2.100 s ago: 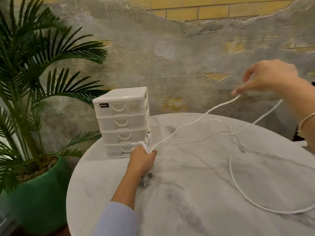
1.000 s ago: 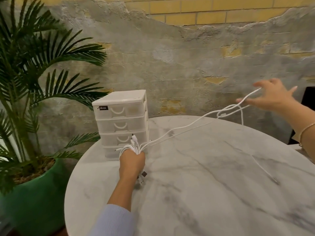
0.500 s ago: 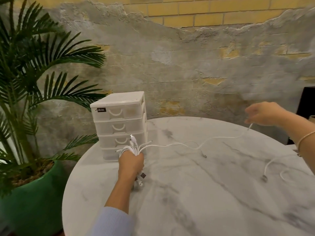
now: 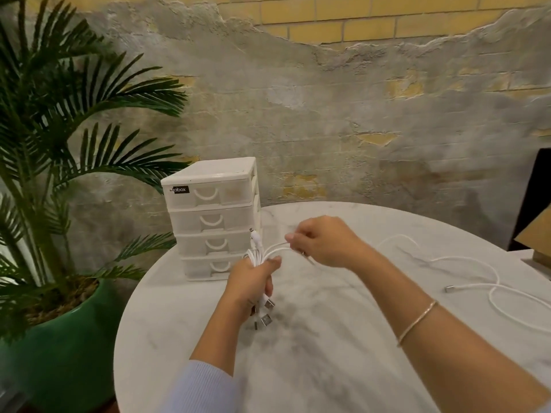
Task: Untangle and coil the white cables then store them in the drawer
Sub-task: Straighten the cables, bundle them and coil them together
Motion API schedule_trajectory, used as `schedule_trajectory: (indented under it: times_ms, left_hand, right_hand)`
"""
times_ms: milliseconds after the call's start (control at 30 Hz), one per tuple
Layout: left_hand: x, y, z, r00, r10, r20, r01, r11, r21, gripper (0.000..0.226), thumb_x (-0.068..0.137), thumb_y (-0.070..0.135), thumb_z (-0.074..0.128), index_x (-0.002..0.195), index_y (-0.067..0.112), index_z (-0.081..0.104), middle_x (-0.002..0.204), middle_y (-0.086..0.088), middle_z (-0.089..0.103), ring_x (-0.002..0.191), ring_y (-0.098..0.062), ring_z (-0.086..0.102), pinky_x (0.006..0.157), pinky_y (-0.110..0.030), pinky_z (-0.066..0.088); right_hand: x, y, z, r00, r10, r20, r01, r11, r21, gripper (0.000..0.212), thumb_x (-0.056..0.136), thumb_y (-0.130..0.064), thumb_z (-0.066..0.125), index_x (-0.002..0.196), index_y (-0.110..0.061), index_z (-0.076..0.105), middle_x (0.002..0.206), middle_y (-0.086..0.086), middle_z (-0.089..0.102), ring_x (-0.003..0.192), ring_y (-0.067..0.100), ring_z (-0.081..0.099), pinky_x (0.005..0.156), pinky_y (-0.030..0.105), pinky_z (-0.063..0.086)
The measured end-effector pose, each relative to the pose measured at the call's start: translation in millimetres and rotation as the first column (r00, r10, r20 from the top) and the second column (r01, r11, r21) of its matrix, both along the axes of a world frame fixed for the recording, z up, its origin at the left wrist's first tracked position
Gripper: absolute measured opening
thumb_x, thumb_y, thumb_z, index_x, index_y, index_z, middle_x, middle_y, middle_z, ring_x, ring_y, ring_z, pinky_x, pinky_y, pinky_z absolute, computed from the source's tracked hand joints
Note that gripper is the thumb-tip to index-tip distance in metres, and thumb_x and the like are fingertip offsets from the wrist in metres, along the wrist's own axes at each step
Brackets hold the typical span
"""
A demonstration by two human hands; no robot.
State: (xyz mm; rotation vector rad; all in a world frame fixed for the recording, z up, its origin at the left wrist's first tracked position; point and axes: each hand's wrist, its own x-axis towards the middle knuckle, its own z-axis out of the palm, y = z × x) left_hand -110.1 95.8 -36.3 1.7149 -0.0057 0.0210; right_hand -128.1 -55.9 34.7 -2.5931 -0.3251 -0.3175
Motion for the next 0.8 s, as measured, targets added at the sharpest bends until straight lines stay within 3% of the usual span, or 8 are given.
schedule_trajectory:
  times_ms: [100, 167, 233, 300, 367, 533, 600, 800]
  left_hand:
    - [0, -1, -1, 0.998, -0.068, 0.007, 0.069, 0.996, -0.063, 0.022, 0.088, 0.020, 0.061, 0.069, 0.012, 0.056, 0.038, 0.000, 0.042, 0.041, -0.017, 0.038, 0.053, -0.030, 0.033]
    - [0, -4, -1, 0.992, -0.124, 0.019, 0.125, 0.990, -0.066, 0.026, 0.089, 0.019, 0.058, 0.065, 0.011, 0.057, 0.037, 0.000, 0.041, 0.039, -0.015, 0.039, 0.052, -0.028, 0.033]
    - [-1, -7, 0, 0.985, -0.168, 0.024, 0.169, 0.984, -0.063, 0.030, 0.090, 0.019, 0.058, 0.062, 0.009, 0.056, 0.036, 0.001, 0.041, 0.037, -0.012, 0.040, 0.051, -0.027, 0.033]
    - [-4, -10, 1, 0.976, -0.217, 0.008, 0.217, 0.974, -0.071, 0.025, 0.092, 0.018, 0.057, 0.069, 0.008, 0.057, 0.035, 0.002, 0.040, 0.036, -0.011, 0.040, 0.047, -0.025, 0.034]
    - [-8, -14, 1, 0.960, -0.280, -0.015, 0.276, 0.954, -0.113, 0.022, 0.093, 0.017, 0.055, 0.073, 0.005, 0.055, 0.035, 0.002, 0.038, 0.034, -0.011, 0.038, 0.044, -0.022, 0.032]
    - [-10, -20, 0, 0.930, -0.365, -0.043, 0.347, 0.911, -0.225, 0.059, 0.095, 0.016, 0.049, 0.036, 0.015, 0.050, 0.032, 0.002, 0.033, 0.031, -0.010, 0.038, 0.039, -0.019, 0.031]
    - [-11, -20, 0, 0.919, -0.390, -0.055, 0.363, 0.893, -0.265, 0.065, 0.096, 0.016, 0.046, 0.031, 0.014, 0.048, 0.032, 0.003, 0.032, 0.029, -0.009, 0.037, 0.037, -0.017, 0.032]
    - [-14, -17, 3, 0.907, -0.415, -0.074, 0.374, 0.873, -0.313, 0.051, 0.084, 0.024, 0.054, 0.035, 0.016, 0.047, 0.031, 0.005, 0.030, 0.029, -0.008, 0.036, 0.040, -0.018, 0.028]
  right_hand:
    - [-5, 12, -20, 0.993, 0.001, -0.117, 0.031, 0.963, 0.269, 0.042, 0.095, -0.046, 0.044, 0.075, -0.015, 0.065, 0.071, 0.002, 0.069, 0.062, 0.007, 0.056, 0.064, 0.020, 0.044]
    - [-6, 14, -32, 0.974, 0.045, -0.223, 0.069, 0.876, 0.477, 0.052, 0.094, -0.050, 0.042, 0.063, -0.014, 0.064, 0.060, 0.003, 0.067, 0.058, 0.013, 0.059, 0.070, 0.027, 0.049]
    - [-4, 14, -39, 0.955, 0.020, -0.297, 0.170, 0.782, 0.599, 0.055, 0.093, -0.053, 0.044, 0.061, -0.012, 0.064, 0.058, 0.003, 0.065, 0.052, 0.017, 0.056, 0.060, 0.029, 0.048]
    - [-2, 12, -40, 0.935, -0.030, -0.353, 0.257, 0.742, 0.619, 0.050, 0.091, -0.052, 0.048, 0.070, -0.010, 0.065, 0.063, 0.002, 0.063, 0.047, 0.016, 0.050, 0.050, 0.025, 0.043]
    - [-2, 10, -40, 0.929, 0.040, -0.367, 0.246, 0.675, 0.696, 0.043, 0.091, -0.048, 0.051, 0.086, -0.008, 0.066, 0.068, 0.001, 0.060, 0.047, 0.013, 0.046, 0.047, 0.023, 0.042]
    - [-5, -1, -40, 0.918, 0.255, -0.303, 0.190, 0.386, 0.903, 0.006, 0.086, -0.019, 0.066, 0.085, -0.014, 0.064, 0.061, -0.005, 0.059, 0.045, 0.005, 0.046, 0.045, 0.017, 0.043]
    - [-5, -4, -41, 0.913, 0.282, -0.294, 0.202, 0.313, 0.928, 0.009, 0.087, -0.014, 0.063, 0.079, -0.014, 0.061, 0.056, -0.006, 0.059, 0.042, 0.004, 0.049, 0.044, 0.018, 0.045]
    - [-3, -14, -37, 0.948, 0.173, -0.266, 0.206, 0.301, 0.931, 0.018, 0.088, -0.014, 0.063, 0.072, -0.010, 0.058, 0.061, -0.001, 0.062, 0.037, 0.006, 0.050, 0.042, 0.019, 0.044]
